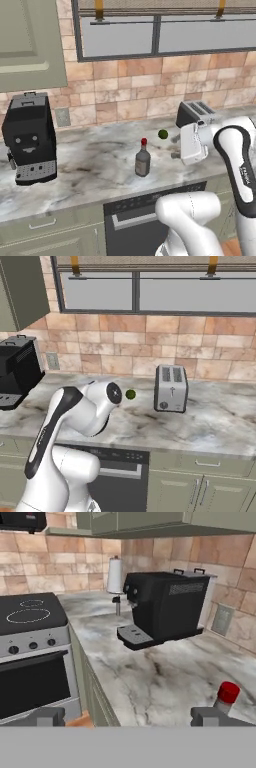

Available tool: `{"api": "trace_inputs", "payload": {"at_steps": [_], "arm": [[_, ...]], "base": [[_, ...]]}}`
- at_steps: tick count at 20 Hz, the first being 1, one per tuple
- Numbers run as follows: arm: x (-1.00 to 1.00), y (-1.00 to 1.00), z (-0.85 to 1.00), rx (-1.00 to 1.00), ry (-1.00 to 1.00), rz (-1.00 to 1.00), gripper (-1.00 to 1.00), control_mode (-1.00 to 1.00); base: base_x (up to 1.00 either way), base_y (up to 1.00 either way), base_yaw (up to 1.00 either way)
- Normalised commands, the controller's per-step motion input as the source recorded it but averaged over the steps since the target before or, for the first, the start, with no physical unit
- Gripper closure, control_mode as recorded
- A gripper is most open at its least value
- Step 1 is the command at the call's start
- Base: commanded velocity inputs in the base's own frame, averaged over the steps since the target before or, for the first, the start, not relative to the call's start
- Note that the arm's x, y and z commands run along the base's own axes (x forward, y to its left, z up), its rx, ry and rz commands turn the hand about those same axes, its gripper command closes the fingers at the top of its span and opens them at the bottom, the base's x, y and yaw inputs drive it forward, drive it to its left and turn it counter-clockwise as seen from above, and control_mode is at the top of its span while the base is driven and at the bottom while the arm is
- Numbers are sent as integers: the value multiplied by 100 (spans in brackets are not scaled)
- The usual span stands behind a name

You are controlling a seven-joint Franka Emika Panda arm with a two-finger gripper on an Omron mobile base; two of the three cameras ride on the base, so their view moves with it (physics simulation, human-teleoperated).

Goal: Place the liquor on the top shelf of the fridge to keep it out of children's reach, and place the banana and lime on lower shelves for easy access.

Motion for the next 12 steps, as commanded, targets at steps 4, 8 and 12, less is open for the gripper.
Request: {"api": "trace_inputs", "payload": {"at_steps": [4, 8, 12], "arm": [[28, 16, -9, 2, 0, 1, -100, -100], [29, 4, -14, 0, 0, 0, -100, -100], [29, 1, -18, 0, 0, 0, -100, -100]], "base": [[0, 0, 0], [0, 0, 0], [0, 0, 0]]}}
